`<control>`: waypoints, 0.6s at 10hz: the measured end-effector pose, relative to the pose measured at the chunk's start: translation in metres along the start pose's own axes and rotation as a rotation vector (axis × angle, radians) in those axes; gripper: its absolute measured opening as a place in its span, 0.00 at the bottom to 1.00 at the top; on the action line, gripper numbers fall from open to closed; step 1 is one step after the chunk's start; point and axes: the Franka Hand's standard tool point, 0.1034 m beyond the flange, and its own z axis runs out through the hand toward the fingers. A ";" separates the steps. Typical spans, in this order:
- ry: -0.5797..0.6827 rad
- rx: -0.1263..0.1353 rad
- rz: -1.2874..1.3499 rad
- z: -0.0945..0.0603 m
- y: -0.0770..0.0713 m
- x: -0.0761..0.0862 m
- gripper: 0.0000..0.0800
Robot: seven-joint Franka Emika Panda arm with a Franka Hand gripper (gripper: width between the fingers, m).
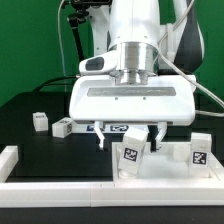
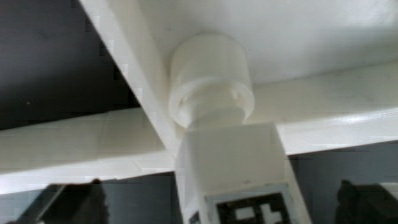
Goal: Assemble square table
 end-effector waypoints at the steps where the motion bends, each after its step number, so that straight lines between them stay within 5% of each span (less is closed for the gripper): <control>1: 0.000 0.000 0.000 0.000 0.000 0.000 0.81; 4: -0.084 0.010 0.012 -0.003 -0.002 0.005 0.81; 6: -0.150 0.024 0.038 -0.008 0.000 0.032 0.81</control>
Offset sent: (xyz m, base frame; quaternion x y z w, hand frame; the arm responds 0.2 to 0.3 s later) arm 0.0156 -0.0049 0.0371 -0.0012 -0.1089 0.0336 0.9935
